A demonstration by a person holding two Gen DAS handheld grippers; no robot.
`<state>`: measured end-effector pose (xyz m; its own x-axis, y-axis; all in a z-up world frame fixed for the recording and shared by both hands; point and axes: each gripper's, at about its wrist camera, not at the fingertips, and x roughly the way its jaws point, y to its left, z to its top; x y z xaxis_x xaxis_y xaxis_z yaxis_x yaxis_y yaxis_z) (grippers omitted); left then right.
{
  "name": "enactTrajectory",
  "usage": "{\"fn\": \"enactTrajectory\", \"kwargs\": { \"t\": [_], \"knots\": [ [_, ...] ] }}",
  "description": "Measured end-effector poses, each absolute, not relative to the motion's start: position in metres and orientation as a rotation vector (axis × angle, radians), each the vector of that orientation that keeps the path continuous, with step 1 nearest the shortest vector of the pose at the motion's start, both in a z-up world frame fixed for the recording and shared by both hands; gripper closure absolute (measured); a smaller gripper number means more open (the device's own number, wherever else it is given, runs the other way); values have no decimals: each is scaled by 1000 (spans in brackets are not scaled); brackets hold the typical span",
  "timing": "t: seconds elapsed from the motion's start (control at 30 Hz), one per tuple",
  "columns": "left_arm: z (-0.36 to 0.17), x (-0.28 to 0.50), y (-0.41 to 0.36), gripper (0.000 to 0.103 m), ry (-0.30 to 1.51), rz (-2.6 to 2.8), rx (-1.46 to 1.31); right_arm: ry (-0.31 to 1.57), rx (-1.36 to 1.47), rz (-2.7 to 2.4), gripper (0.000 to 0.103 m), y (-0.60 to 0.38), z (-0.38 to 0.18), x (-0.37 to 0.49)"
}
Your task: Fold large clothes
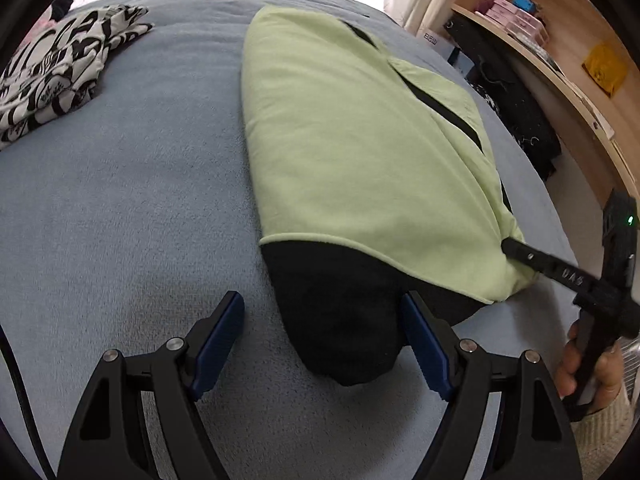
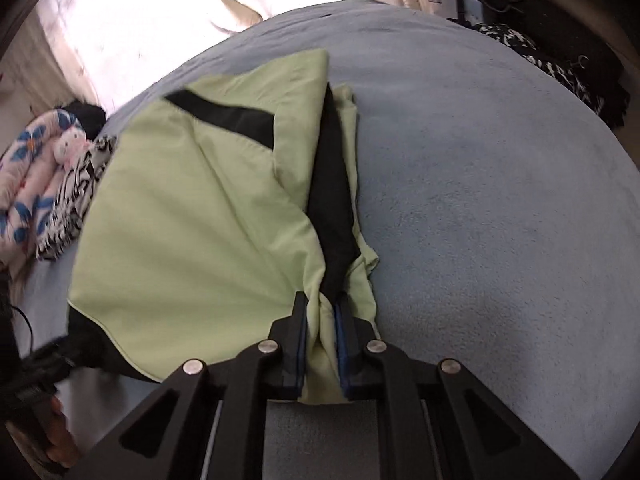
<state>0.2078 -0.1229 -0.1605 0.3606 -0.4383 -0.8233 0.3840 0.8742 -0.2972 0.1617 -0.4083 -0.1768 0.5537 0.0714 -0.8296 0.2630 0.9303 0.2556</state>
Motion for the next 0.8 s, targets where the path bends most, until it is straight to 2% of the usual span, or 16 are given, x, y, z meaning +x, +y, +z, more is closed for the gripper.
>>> {"fn": "enactTrajectory", "kwargs": {
  "t": [0.13, 0.23, 0.43, 0.7, 0.73, 0.77, 0.8],
  "knots": [
    [-153, 210, -123, 25, 1079, -552, -50, 942, 412, -124, 69, -417, -148, 167],
    [-140, 216, -118, 25, 1078, -581, -81, 892, 454, -92, 59, -427, -126, 182],
    [-112, 262, -110, 25, 1024, -556, -151, 919, 488, -46, 59, -432, -128, 237],
    [-129, 333, -132, 25, 1090, -542, -121, 988, 529, -51, 59, -437, -158, 291],
    [-130, 338, -133, 25, 1094, -546, -130, 998, 518, -47, 61, -435, -160, 295],
    [-131, 340, -133, 25, 1098, -549, -138, 1004, 493, -41, 67, -433, -162, 299],
    [-132, 343, -135, 25, 1100, -555, -148, 1010, 462, -34, 99, -429, -162, 301]
  ]
}}
